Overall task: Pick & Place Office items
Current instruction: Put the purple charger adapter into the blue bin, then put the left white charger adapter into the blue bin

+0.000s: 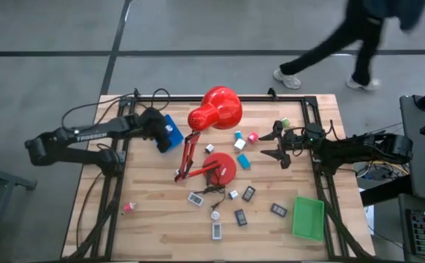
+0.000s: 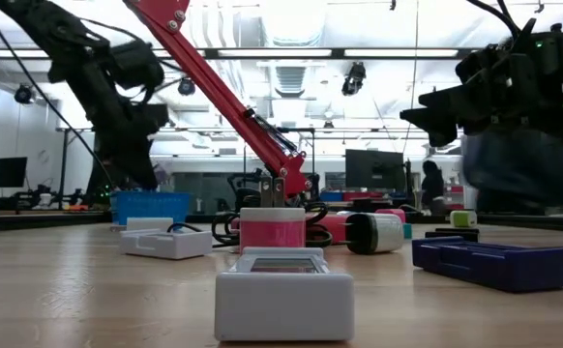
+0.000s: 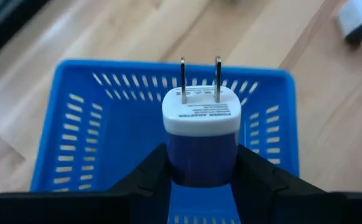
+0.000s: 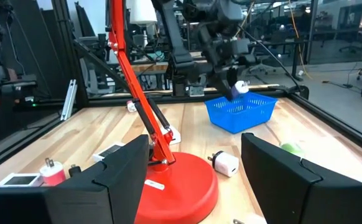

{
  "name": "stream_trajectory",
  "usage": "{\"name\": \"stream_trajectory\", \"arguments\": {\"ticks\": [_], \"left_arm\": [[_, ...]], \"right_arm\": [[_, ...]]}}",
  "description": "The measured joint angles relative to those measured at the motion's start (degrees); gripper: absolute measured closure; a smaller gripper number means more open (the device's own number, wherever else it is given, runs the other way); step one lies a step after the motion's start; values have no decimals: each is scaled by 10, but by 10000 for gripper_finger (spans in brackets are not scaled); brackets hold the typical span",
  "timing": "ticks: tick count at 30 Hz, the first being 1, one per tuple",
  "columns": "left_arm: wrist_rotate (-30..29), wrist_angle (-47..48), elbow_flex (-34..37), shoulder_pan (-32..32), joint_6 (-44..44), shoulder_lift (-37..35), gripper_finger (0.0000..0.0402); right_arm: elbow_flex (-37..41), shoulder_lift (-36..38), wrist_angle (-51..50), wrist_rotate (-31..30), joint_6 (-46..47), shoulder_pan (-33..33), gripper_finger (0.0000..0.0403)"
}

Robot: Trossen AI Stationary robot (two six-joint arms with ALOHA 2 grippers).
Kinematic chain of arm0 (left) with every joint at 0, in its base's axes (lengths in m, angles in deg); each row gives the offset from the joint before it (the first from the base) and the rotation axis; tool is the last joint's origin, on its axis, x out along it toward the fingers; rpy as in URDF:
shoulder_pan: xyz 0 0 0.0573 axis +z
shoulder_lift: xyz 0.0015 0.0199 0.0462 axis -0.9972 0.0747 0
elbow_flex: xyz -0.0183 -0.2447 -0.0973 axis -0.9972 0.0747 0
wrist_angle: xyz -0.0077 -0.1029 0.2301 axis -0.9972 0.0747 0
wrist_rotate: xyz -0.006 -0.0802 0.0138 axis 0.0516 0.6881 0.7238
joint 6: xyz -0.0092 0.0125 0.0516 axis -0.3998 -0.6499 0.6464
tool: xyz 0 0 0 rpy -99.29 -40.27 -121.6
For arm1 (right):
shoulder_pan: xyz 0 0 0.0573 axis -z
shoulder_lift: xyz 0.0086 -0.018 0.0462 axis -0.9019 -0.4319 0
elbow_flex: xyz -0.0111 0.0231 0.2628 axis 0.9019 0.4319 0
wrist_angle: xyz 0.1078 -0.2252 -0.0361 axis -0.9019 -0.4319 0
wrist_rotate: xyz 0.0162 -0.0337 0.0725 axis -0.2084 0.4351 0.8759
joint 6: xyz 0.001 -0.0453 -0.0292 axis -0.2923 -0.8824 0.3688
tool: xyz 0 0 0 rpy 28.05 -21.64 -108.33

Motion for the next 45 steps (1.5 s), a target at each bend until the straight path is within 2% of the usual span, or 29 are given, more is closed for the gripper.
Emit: {"name": "stream_trajectory", "arguments": {"ticks": [7, 15, 26, 33, 35, 40, 45], "left_arm": [[4, 73, -45, 0, 17, 70, 276], [16, 124, -88, 0, 47, 115, 276], [20, 132, -93, 0, 54, 169, 276], [19, 127, -92, 1, 54, 174, 276], [19, 123, -92, 1, 54, 171, 260], [19, 117, -92, 1, 54, 166, 192], [19, 116, -92, 1, 53, 164, 177]], "right_arm": [[0, 0, 0, 0, 2, 0, 157], [0, 0, 0, 0, 4, 0, 157], [0, 0, 1, 0, 7, 0, 156], [0, 0, 1, 0, 6, 0, 156], [0, 0, 1, 0, 6, 0, 156], [0, 0, 1, 0, 6, 0, 156], [0, 0, 1, 0, 7, 0, 156]]}}
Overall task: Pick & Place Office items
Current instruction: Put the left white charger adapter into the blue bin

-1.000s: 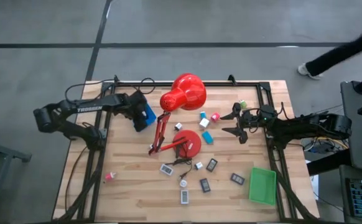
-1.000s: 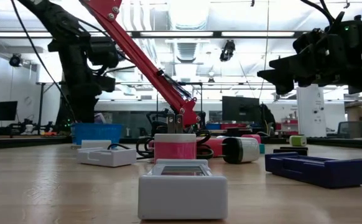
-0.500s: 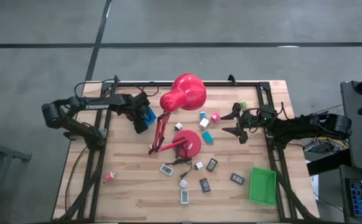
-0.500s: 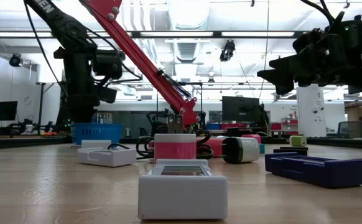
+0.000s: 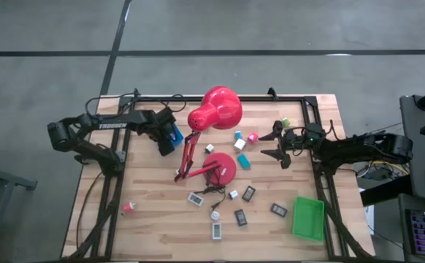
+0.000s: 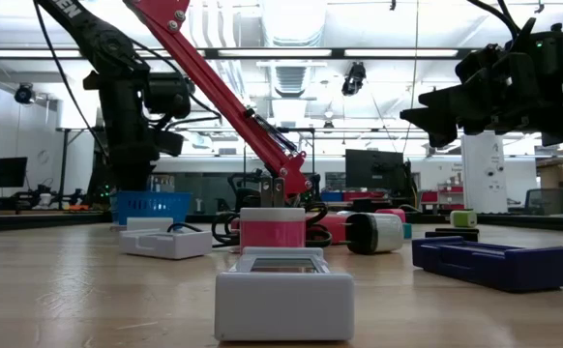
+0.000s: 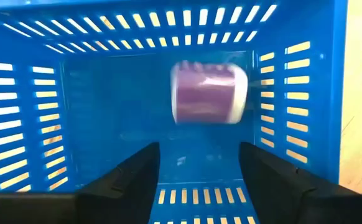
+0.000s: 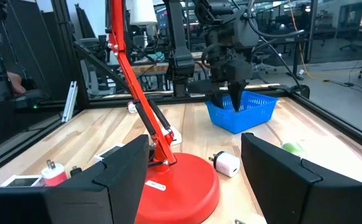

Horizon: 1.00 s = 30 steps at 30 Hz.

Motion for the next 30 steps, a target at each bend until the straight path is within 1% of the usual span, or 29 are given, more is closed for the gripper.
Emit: {"name": "stream_trajectory", "arguments": {"ticks": [8, 21, 25, 30], "left_arm": [[-23, -2, 0, 0, -8, -12, 176], [-25, 26, -7, -8, -22, -111, 175], [-23, 40, -5, -32, -38, -127, 175], [-19, 42, -7, -81, -67, -135, 175]], "right_arm": [[0, 0, 0, 0, 0, 0, 156], [0, 0, 0, 0, 0, 0, 156], [0, 0, 0, 0, 0, 0, 156], [0, 0, -1, 0, 0, 0, 156]]}}
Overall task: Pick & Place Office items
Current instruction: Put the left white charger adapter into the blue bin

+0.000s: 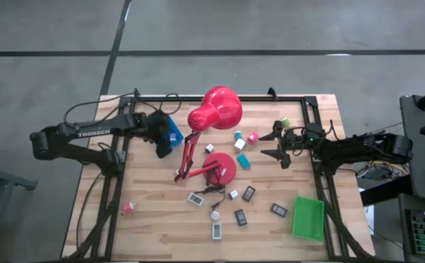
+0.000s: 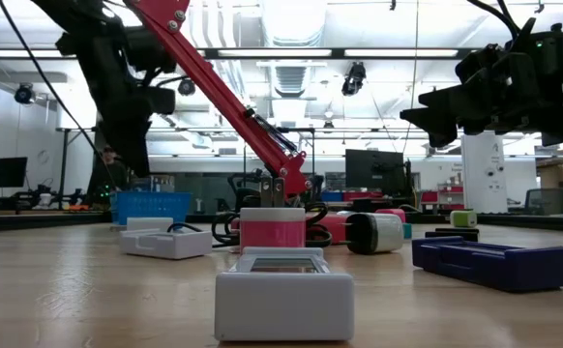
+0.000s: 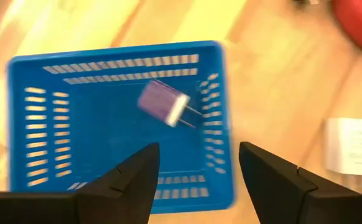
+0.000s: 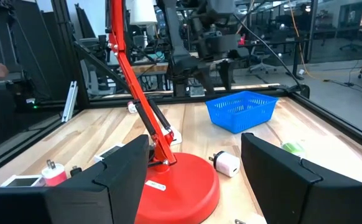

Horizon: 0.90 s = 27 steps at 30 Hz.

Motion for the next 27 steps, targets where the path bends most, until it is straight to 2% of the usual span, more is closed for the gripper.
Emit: {"name": "stream_trajectory", "arguments": {"ticks": [17, 27], "left_arm": [[-3, -7, -5, -158, -103, 6, 175], [0, -60, 4, -214, -140, 37, 174]], "right_arm": [[0, 0, 0, 0, 2, 0, 156], [0, 0, 0, 0, 2, 0, 156]]}}
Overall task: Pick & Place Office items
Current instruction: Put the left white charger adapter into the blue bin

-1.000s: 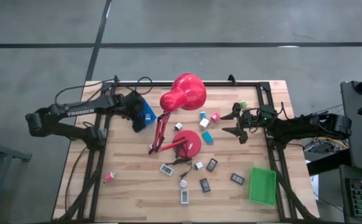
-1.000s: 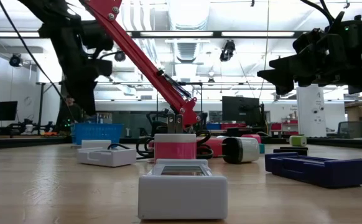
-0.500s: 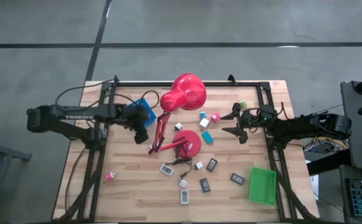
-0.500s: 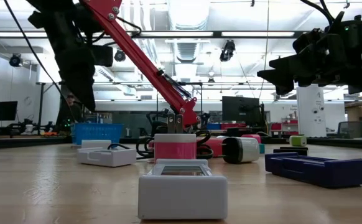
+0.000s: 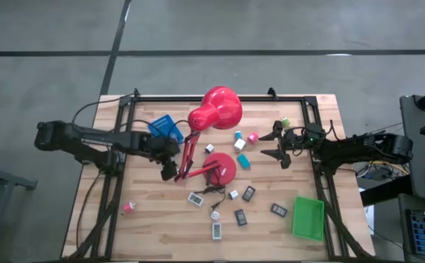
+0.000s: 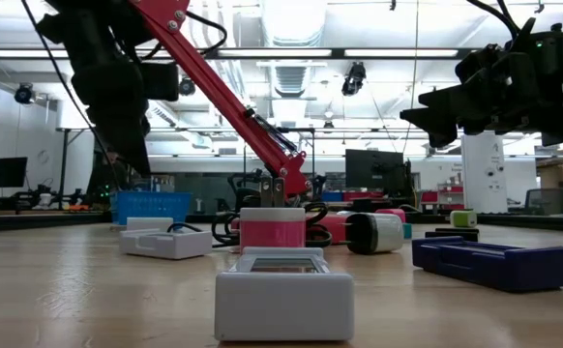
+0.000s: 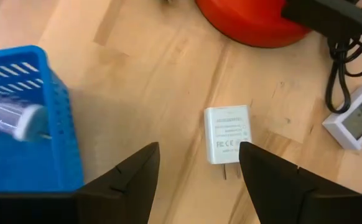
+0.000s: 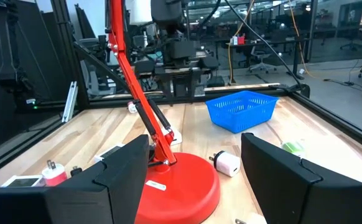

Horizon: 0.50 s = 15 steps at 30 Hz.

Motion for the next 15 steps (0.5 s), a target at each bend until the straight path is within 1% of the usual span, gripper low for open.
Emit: {"name": "stream_trajectory", "arguments": {"ticks": [9, 15], "left_arm": [[0, -35, 1, -15, -9, 67, 174], [-9, -40, 1, -15, -11, 78, 174]], "right_arm": [[0, 0, 0, 0, 0, 0, 156], [0, 0, 0, 0, -1, 0, 156]]}}
